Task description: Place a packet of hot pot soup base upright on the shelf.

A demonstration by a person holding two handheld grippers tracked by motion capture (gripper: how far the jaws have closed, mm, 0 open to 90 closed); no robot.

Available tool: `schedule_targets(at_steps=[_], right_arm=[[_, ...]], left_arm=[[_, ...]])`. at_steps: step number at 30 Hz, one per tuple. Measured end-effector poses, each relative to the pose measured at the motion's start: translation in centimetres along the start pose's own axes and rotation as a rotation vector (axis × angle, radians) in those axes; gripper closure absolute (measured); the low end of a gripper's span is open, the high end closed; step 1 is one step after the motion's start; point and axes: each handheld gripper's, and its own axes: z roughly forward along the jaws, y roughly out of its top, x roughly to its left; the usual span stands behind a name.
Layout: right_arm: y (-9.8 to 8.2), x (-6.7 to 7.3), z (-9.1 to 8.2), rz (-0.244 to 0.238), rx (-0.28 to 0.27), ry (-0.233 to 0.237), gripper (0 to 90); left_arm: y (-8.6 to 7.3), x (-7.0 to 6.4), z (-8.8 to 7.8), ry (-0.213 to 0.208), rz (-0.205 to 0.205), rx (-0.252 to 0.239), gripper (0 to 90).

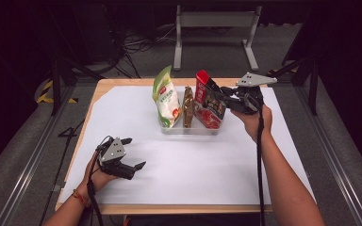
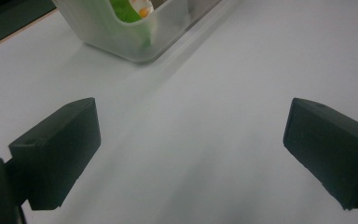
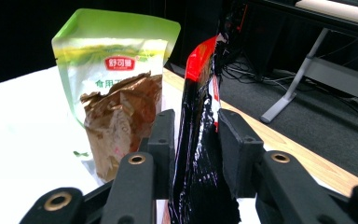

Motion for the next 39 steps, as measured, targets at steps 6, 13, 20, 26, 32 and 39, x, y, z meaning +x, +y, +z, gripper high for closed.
schedule_targets(at_steps=[6,13,20,26,32,39], right_arm=[[-0.1,0.2,-0.4,-0.002,0.003,0.010,64.2],[-0.4,0.8,-0.6,-0.043,0.034,-0.001,52.9],[-1.2,1.0,-0.9,-0.049,0.053,-0.013,47.7],[-1.9,0.9,-1.3,-0.040,0.065,-0.019,45.9],[-2.6,0.8,-1.9,-0.031,0.064,-0.022,44.2],[-3.8,0.5,-2.7,-0.020,0.074,-0.016,44.4]], left_arm=[[-0.1,0.0,0.1,-0.003,-0.002,0.008,4.7],[-0.1,0.0,0.1,-0.011,0.003,0.016,4.7],[-0.1,0.0,0.2,-0.012,0.000,0.017,4.7],[-0.1,0.0,0.3,-0.014,0.000,0.019,4.7],[-0.1,-0.1,0.3,-0.017,0.002,0.023,4.7],[-0.1,-0.1,0.5,-0.024,0.003,0.032,4.7]])
